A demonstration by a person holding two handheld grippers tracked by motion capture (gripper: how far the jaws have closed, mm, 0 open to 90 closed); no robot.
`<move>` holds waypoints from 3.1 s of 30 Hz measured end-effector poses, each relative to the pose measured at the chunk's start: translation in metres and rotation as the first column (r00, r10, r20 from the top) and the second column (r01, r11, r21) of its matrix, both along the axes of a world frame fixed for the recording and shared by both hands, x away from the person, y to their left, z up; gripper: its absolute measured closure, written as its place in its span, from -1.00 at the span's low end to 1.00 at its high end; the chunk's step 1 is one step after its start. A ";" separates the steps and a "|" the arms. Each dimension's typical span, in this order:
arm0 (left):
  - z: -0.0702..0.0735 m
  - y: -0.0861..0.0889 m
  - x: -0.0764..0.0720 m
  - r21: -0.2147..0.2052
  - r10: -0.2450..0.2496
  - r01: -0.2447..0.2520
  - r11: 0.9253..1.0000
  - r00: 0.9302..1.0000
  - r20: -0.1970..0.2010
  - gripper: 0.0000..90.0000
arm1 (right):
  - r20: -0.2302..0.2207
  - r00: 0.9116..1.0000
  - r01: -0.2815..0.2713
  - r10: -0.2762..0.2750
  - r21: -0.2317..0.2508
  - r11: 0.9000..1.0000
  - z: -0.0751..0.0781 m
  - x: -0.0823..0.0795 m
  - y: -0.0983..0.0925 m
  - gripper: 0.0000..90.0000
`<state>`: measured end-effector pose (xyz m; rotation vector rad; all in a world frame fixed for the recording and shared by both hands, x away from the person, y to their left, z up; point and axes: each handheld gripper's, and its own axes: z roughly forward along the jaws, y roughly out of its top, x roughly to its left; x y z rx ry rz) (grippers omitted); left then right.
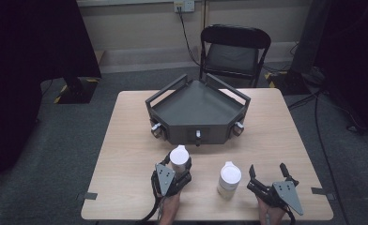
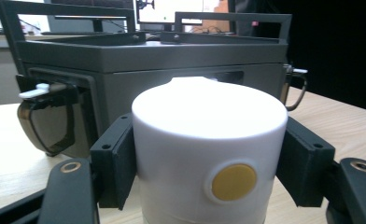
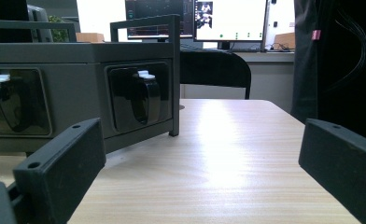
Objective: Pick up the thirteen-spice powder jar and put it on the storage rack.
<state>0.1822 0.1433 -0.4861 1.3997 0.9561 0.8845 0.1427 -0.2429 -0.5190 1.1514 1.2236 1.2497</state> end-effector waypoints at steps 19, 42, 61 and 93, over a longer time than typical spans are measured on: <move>0.014 0.011 -0.003 -0.005 -0.044 0.044 0.999 0.999 0.015 -0.31 | 0.000 1.000 0.000 0.000 0.000 1.000 0.000 0.000 0.000 -1.00; 0.031 0.021 0.001 0.017 -0.092 0.092 0.996 0.995 0.035 -0.31 | 0.000 1.000 0.001 -0.001 0.000 1.000 0.000 0.000 0.000 -1.00; 0.055 0.037 0.020 0.050 -0.158 0.155 0.987 0.985 0.073 -0.31 | 0.000 1.000 0.001 -0.001 0.000 1.000 0.000 0.000 0.000 -1.00; 0.096 0.039 0.060 0.004 -0.167 0.168 0.986 0.982 0.089 -0.31 | 0.000 1.000 0.000 0.000 -0.001 1.000 0.000 0.000 0.000 -1.00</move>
